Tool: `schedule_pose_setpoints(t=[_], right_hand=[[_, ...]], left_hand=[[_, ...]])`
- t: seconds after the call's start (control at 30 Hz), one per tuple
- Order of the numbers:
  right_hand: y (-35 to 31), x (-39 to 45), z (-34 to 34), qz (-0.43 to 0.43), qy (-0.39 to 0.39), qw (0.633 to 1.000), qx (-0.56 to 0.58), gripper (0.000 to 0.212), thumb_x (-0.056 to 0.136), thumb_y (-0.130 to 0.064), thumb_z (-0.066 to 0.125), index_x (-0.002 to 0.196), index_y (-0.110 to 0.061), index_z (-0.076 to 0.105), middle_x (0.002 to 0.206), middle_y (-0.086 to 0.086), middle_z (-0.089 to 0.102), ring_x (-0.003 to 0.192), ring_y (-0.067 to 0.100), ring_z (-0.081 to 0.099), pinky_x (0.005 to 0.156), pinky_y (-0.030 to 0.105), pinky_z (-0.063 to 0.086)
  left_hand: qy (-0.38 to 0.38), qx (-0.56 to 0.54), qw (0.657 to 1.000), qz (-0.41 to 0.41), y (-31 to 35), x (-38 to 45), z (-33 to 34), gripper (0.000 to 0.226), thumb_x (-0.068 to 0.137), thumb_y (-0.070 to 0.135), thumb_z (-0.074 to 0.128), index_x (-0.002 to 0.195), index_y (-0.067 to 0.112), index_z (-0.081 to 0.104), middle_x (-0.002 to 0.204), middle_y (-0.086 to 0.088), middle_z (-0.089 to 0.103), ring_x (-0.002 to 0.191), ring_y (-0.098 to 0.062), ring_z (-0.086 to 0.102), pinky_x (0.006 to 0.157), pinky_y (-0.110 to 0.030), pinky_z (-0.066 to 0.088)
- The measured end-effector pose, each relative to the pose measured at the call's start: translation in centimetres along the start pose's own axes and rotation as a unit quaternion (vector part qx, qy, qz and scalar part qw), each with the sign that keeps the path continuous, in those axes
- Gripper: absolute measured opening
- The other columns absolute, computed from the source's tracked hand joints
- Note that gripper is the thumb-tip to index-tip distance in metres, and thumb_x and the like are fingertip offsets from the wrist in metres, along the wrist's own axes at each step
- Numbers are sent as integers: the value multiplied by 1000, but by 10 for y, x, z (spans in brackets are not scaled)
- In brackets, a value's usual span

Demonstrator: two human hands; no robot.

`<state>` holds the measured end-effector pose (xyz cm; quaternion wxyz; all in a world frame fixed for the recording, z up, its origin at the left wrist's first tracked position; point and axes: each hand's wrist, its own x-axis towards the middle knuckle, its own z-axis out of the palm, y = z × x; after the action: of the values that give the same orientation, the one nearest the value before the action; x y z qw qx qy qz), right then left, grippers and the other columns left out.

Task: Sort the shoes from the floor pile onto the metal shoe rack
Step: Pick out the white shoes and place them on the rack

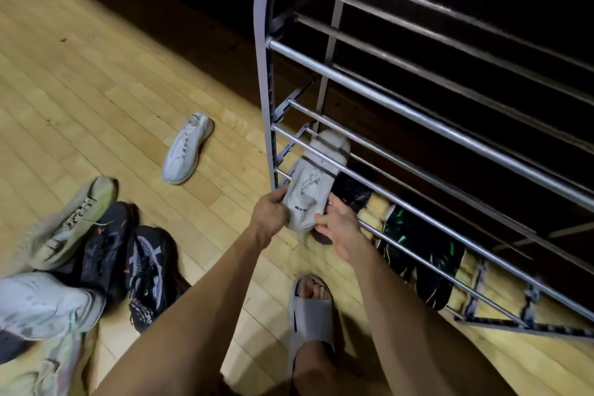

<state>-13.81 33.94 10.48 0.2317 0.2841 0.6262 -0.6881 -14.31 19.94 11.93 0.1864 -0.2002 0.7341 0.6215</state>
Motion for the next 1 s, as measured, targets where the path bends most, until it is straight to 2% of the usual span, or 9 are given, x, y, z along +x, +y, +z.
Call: schedule_pose_setpoints(t=[0.07,0.2,0.3,0.43,0.6,0.67,0.77,0.87,1.0], right_hand=[[-2,8,4,-10,3,1000,-10,70,89,14,54,147,-22,41,123,2,65,106,18,63,76,22,53],[-4,20,8,-16,28,999,-31,72,88,7,60,147,-28,40,120,2,68,106,22,65,88,30,53],[-4,23,8,-16,32,999,-34,72,87,5,61,148,-28,39,121,6,68,106,24,66,95,35,54],[-9,22,7,-21,31,998,-52,70,91,3,58,148,-30,37,115,9,67,107,28,65,79,28,57],[-23,21,1,-48,53,991,-115,53,94,-7,55,142,-30,49,112,2,64,104,23,60,92,41,54],[-24,20,0,-54,54,990,-117,48,96,-8,52,139,-27,51,115,5,65,108,23,60,85,37,56],[-27,20,-1,-34,61,995,-66,47,99,-4,48,144,-18,47,110,8,63,84,15,59,74,28,57],[-26,28,-4,-13,71,997,-25,49,99,-2,48,146,-14,42,87,4,59,69,11,57,91,37,56],[-26,27,2,-6,69,998,-3,43,98,-2,49,141,-9,47,80,7,59,66,11,58,96,40,54]], left_hand=[[0,-18,1000,-6,-1,7,-5,59,86,-21,30,129,6,60,126,-13,65,104,-21,60,79,-25,49],[12,-34,999,3,10,9,-7,56,88,-20,31,128,7,60,114,-4,66,92,-14,62,63,-8,51],[14,-31,999,11,13,13,-5,54,90,-18,31,129,6,60,113,-5,65,95,-16,61,61,-6,50],[17,-15,1000,13,12,17,-3,54,89,-17,31,126,7,62,111,-8,67,95,-19,63,59,-10,52],[14,-3,999,32,28,16,6,49,96,-11,31,132,10,58,112,0,63,104,-15,59,70,-9,49],[19,4,999,41,31,18,10,48,97,-9,30,133,9,56,116,1,61,107,-14,57,84,-15,47],[25,0,999,39,29,23,13,48,97,-8,32,135,9,56,129,-10,61,112,-20,58,101,-31,47],[28,-18,999,24,29,23,15,50,95,-12,29,134,5,56,132,-11,57,114,-17,55,105,-28,44],[26,-48,998,9,27,29,13,51,94,-15,28,133,3,55,131,-13,60,119,-22,56,102,-30,47]])
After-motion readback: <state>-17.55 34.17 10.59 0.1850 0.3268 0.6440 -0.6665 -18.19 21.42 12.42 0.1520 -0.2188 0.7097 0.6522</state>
